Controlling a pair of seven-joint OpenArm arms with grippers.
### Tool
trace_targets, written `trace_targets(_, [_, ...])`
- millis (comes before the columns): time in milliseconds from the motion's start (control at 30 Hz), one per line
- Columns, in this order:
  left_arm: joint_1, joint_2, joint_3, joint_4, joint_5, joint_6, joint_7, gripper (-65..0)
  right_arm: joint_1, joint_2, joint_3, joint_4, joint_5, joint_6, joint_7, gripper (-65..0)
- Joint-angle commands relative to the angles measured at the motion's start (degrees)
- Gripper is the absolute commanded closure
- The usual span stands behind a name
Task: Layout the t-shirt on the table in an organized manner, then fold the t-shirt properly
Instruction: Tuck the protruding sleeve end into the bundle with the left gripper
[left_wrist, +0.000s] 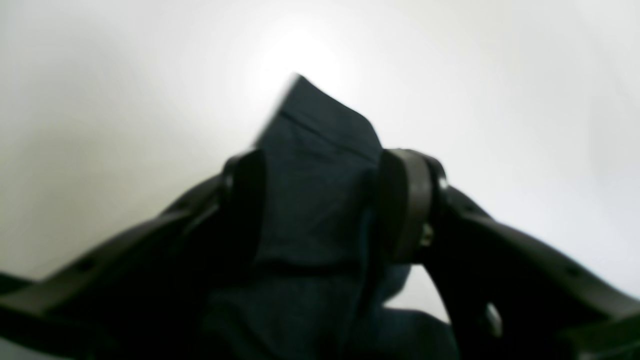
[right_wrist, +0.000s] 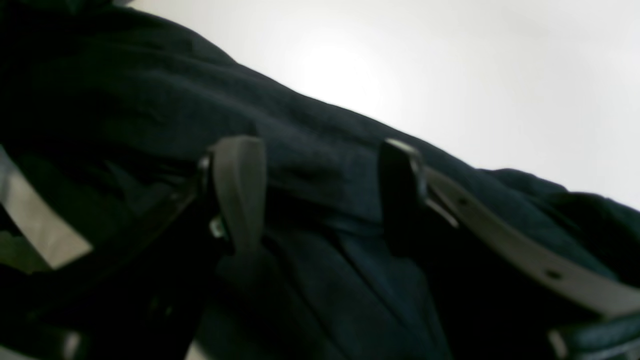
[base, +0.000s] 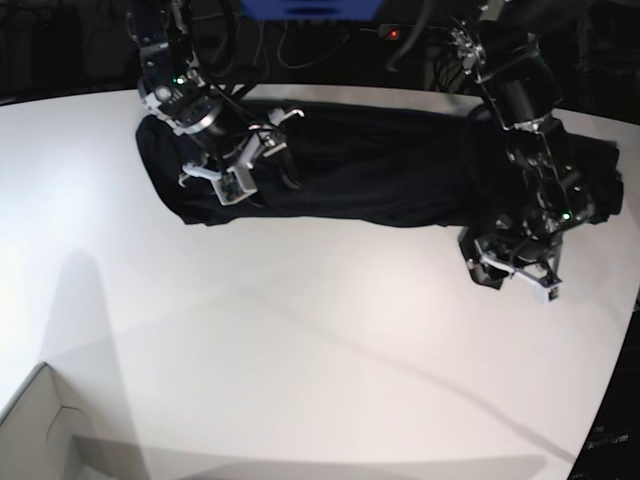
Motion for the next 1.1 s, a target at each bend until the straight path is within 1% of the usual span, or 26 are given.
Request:
trace_targets(0, [-1.36, -1.0, 0.05, -0.36, 0.42, 0.28, -1.69, -34.5, 0.26, 0.13, 0.71, 1.02, 0.76, 0.09, 1.46, -36.2])
trace_targets(133, [-3.12, -1.17, -0.22, -5.55, 2.79, 0.28, -2.39, -34.2, 0.26, 0.22, 0.8, 1.02, 0.76, 0.09, 1.54, -36.2])
trace_targets(233, [-3.56, -2.93, -0.22, -7.75, 3.23, 0.28, -2.48, -33.7, 0.35, 0.22, 0.89, 1.02, 0.76, 0.09, 1.63, -36.2])
trace_targets(267, [-3.82, -3.11, -0.22, -8.19, 3.23, 0.28, -2.48, -32.1, 0.35, 0.22, 1.24, 1.02, 0.76, 0.09, 1.63, -36.2])
trace_targets(300, [-4.0, -3.2, -0.22, -8.54, 3.23, 0.28, -2.48, -28.4, 0.35, 0.22, 1.59, 1.02, 0.76, 0.09, 1.63, -36.2])
trace_targets(367, [-4.26, -3.28, -0.22, -8.71, 3.15, 0.28, -2.48, -14.8, 0.53, 0.22, 1.59, 1.02, 0.76, 0.09, 1.54, -36.2])
trace_targets(400, [-4.26, -3.28, -0.22, -8.71, 2.97, 0.28, -2.48, -5.5, 0.53, 0.22, 1.59, 1.02, 0.76, 0.09, 1.54, -36.2])
trace_targets(433, [-4.35, -3.28, -0.22, -8.63, 2.62, 0.28, -2.48, 0.0, 0.53, 0.22, 1.59, 1.02, 0.76, 0.09, 1.54, -36.2])
trace_targets(500, [-4.79, -3.72, -0.22, -8.01, 2.44, 0.28, -2.04, -0.3, 0.7, 0.22, 1.59, 1.02, 0.76, 0.09, 1.46, -36.2])
trace_targets(533, [-4.96, -3.72, -0.22, -7.75, 2.44, -0.07, -1.95, -1.9, 0.7, 0.22, 1.59, 1.02, 0.76, 0.09, 1.37, -36.2])
trace_targets(567, [-4.96, -3.72, -0.31, -6.69, 2.35, -0.07, -1.51, -0.1, 0.7, 0.22, 1.59, 1.02, 0.76, 0.18, 1.37, -36.2])
trace_targets(667, [-4.0, -3.63, -1.27, 2.19, 2.35, -0.16, 3.85, 0.0, 0.53, 0.22, 1.5, 1.02, 0.76, 0.18, 1.54, -36.2])
trace_targets(733, [-2.5, -3.2, -4.79, 8.96, 2.35, -0.34, 7.55, 0.0, 0.53, 0.22, 1.5, 1.02, 0.76, 0.18, 1.54, -36.2])
trace_targets(767, [-1.97, -2.32, -7.25, 12.74, 1.91, -0.34, 9.74, 0.0, 0.53, 0.22, 1.5, 1.02, 0.76, 0.18, 1.63, -36.2])
trace_targets(900, [1.72, -1.61, -15.43, 25.31, -1.51, -0.42, 17.39, 0.0, 0.44, 0.22, 1.5, 1.02, 0.76, 0.27, 1.63, -36.2])
trace_targets(967, [3.65, -1.7, -18.68, 29.26, -3.8, -0.42, 19.85, 0.0, 0.53, 0.22, 1.33, 1.02, 0.76, 0.27, 1.63, -36.2])
trace_targets(1067, [7.26, -1.7, -23.95, 33.66, -6.96, -0.42, 21.52, 0.0, 0.61, 0.22, 1.15, 1.02, 0.85, 0.27, 1.72, -36.2])
